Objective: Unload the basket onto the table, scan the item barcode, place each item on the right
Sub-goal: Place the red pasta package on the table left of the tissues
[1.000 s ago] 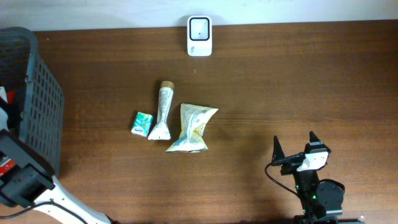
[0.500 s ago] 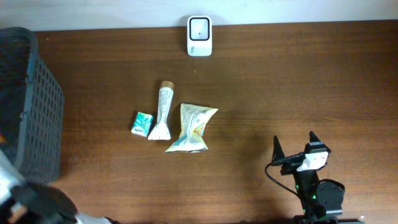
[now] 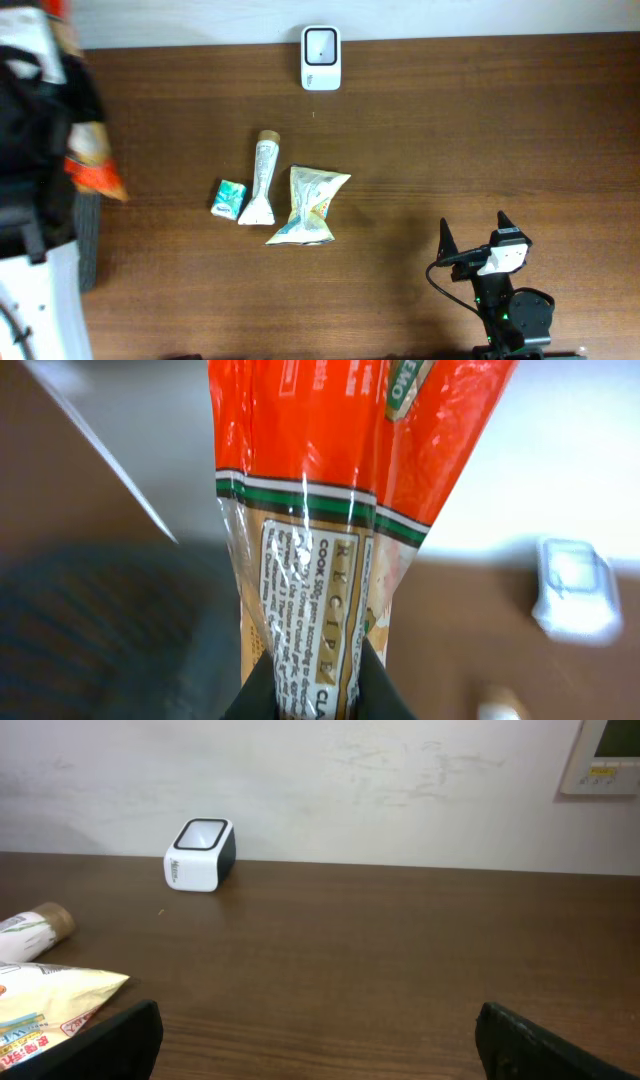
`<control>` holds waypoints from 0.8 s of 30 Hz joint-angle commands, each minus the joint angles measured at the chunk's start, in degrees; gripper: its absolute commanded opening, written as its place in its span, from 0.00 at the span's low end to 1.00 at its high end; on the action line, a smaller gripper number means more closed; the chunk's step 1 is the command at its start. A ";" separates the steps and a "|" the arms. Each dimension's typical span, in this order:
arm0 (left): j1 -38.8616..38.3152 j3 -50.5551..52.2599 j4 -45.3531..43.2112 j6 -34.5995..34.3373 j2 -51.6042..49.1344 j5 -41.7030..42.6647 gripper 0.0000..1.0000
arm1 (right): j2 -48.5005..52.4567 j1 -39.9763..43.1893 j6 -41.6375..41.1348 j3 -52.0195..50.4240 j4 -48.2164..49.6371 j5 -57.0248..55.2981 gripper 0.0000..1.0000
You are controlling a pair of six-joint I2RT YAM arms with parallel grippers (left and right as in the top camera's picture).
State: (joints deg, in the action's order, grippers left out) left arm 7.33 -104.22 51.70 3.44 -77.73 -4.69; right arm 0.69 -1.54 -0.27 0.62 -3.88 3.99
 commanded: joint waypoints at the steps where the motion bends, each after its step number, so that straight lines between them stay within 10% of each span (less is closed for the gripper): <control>1: -6.08 0.22 6.58 -5.88 -4.83 -0.66 0.00 | -0.33 -0.33 -0.68 -0.31 -0.24 0.28 0.99; 15: -9.64 13.79 8.04 -16.96 -26.86 -8.22 0.00 | -0.33 -0.33 -0.68 -0.31 -0.24 0.28 0.99; 24: -9.66 21.44 -5.99 -10.58 -32.54 -8.37 0.00 | -0.33 -0.33 -0.68 -0.31 -0.24 0.28 0.99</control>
State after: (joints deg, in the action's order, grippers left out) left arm -2.28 -84.55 49.60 -10.98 -109.45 -11.27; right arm 0.69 -1.54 -0.27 0.62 -3.88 3.97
